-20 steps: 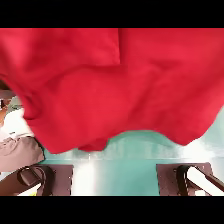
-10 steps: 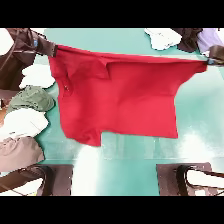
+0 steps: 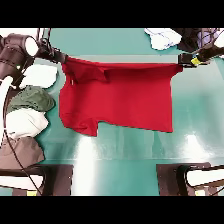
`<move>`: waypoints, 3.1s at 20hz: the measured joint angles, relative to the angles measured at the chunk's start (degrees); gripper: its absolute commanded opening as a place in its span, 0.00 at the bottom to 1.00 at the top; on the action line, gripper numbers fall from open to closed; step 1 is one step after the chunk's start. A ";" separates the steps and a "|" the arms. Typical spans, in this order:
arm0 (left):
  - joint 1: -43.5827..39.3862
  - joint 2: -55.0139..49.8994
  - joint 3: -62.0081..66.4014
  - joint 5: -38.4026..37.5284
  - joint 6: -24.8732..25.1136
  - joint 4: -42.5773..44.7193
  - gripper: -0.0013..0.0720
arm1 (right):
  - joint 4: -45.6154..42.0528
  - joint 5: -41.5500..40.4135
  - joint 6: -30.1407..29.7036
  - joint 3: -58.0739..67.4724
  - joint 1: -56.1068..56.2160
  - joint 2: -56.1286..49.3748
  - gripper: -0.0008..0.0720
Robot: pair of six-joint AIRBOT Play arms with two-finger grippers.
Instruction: Fold the shirts.
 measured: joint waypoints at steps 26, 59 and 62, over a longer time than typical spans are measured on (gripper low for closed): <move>7.23 -0.15 -9.42 -28.92 1.03 -4.55 0.71 | -1.16 7.50 0.50 -16.09 5.46 5.44 0.69; 8.61 34.27 -63.58 -4.68 -7.89 -27.85 0.05 | 9.44 5.20 -1.92 -40.02 -1.46 25.57 0.69; 8.61 34.27 -63.58 -4.87 -6.99 -27.91 0.05 | 9.38 4.00 -1.86 -45.51 -4.22 25.57 0.69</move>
